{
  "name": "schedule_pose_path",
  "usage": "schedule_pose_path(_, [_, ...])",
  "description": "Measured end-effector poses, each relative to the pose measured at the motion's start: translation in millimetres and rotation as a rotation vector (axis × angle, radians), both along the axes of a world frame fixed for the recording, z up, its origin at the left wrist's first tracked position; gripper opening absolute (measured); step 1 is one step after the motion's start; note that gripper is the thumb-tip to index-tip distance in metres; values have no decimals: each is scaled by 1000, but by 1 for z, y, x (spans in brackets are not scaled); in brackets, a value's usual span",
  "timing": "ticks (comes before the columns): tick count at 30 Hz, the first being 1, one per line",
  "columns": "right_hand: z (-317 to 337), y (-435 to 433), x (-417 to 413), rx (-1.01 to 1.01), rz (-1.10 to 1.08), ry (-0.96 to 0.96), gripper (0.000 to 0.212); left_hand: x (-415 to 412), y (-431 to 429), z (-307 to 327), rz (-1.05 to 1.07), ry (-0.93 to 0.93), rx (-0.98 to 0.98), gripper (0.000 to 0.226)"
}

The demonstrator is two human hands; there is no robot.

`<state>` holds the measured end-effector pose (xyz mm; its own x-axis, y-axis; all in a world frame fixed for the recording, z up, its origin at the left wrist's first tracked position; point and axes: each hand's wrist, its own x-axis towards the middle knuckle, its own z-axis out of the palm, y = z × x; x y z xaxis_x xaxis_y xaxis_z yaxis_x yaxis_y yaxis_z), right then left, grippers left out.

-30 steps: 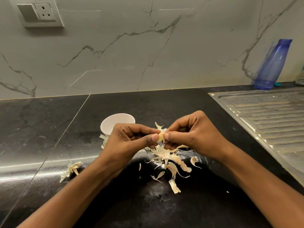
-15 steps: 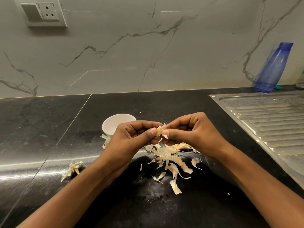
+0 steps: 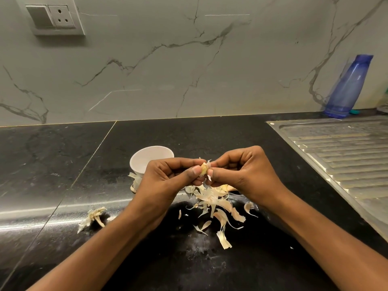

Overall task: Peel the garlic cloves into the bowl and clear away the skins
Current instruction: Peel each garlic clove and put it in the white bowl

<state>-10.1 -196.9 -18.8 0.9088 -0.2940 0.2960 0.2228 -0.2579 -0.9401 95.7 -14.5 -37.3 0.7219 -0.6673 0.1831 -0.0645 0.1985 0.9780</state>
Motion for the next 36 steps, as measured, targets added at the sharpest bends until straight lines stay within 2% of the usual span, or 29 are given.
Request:
schedule_pose_path(5, [-1, 2, 1, -22, -42, -26, 9, 0, -1, -1, 21, 5, -3, 30])
schedule_pose_path(12, [-2, 0, 4, 9, -59, 9, 8, 0, -5, -1, 7, 46, -17, 30])
schedule_pose_path(20, [3, -5, 5, -20, -25, 75, 6, 2, -2, 1, -3, -10, 75, 24])
schedule_pose_path(25, [0, -1, 5, -25, 5, 99, 6, 2, 2, 1, -73, 18, 77, 25])
schedule_pose_path(31, [5, -14, 2, -138, -2, 151, 9, 6, 5, 6, 1, -103, 144, 25])
schedule_pose_path(36, [10, -25, -4, -324, 45, 194, 6, 9, 9, 9, -117, -251, 269, 18])
